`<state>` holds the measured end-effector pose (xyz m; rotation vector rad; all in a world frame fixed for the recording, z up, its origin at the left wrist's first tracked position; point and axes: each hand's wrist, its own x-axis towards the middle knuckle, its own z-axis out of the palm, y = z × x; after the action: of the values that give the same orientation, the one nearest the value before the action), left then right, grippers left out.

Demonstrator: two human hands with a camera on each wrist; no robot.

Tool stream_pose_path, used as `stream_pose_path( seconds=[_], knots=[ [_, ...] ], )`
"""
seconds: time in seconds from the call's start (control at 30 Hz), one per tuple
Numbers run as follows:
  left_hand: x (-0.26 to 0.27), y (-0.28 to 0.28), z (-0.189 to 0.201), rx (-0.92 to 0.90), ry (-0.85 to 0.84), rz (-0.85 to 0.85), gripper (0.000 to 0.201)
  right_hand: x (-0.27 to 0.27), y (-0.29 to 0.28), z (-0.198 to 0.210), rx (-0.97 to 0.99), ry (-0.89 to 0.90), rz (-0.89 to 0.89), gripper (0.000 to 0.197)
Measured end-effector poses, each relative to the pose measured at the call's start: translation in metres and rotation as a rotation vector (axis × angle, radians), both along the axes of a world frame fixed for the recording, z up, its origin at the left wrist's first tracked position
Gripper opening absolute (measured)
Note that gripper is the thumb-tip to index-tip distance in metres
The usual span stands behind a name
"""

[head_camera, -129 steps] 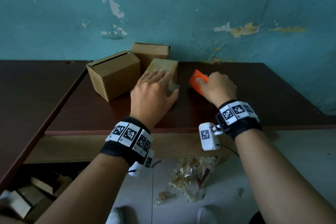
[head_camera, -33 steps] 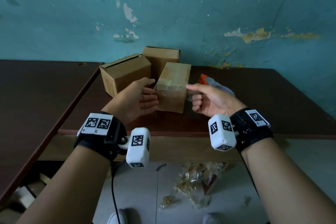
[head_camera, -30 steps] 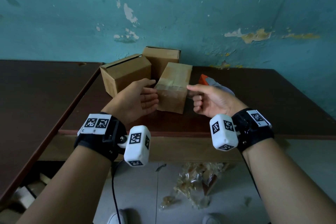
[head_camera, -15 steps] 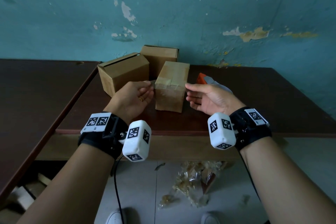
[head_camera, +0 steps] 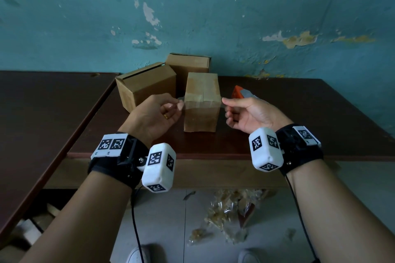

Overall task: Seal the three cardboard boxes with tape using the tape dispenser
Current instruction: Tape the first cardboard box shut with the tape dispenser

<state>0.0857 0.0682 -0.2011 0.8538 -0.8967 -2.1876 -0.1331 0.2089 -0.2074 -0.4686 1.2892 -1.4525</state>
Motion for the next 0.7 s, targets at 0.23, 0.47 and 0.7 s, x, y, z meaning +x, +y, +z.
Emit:
stream_pose_path(
  seconds=[0.23, 0.47, 0.7],
  knots=[
    [0.001, -0.002, -0.005, 0.010, -0.041, -0.053, 0.010, 0.006, -0.001, -0.002, 0.004, -0.020, -0.004, 0.014],
    [0.006, -0.007, -0.008, -0.051, -0.145, -0.123, 0.014, 0.008, -0.001, -0.002, 0.018, -0.035, -0.005, 0.006],
    [0.004, -0.005, -0.013, -0.077, -0.167, -0.178, 0.017, 0.011, -0.004, -0.005, 0.085, -0.042, -0.028, 0.006]
  ],
)
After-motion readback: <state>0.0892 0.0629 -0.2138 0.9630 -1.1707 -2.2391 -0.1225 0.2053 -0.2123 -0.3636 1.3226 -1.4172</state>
